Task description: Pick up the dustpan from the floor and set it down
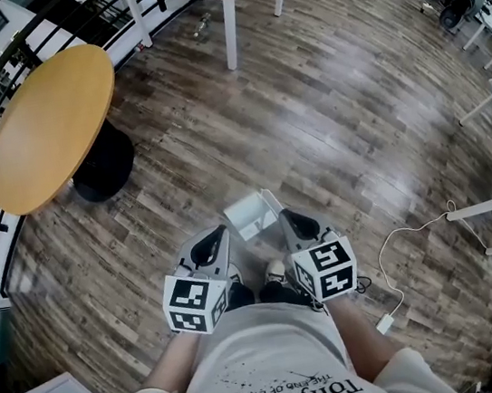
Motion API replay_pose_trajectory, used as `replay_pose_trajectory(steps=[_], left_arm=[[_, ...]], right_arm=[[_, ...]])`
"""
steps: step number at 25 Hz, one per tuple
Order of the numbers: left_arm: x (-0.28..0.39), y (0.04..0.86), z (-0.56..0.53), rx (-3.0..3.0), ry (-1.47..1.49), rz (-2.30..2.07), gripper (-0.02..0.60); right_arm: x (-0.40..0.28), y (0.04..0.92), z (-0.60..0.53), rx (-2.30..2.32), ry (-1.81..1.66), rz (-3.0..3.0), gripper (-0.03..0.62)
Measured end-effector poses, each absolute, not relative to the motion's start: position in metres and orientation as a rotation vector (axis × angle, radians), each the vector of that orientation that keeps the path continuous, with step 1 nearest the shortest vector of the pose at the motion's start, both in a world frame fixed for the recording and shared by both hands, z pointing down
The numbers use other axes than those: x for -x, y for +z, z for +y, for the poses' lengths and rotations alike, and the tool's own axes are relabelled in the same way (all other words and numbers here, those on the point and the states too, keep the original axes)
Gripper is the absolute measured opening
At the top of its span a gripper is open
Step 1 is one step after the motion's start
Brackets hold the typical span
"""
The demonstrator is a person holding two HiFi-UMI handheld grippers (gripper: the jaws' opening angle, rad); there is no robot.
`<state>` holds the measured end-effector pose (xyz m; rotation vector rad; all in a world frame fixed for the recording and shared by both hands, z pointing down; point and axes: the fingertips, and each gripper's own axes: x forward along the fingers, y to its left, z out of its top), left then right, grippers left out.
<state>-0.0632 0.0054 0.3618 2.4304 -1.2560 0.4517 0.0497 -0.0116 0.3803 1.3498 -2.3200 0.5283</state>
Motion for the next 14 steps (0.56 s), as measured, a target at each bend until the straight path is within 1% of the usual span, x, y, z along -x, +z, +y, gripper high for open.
replay_pose_trajectory(steps=[14], left_arm=[[0.052, 0.358, -0.010, -2.451, 0.458, -1.248, 0.023]], right_arm=[[-0.060, 0.376, -0.026, -1.349, 0.514, -2.325, 0.025]])
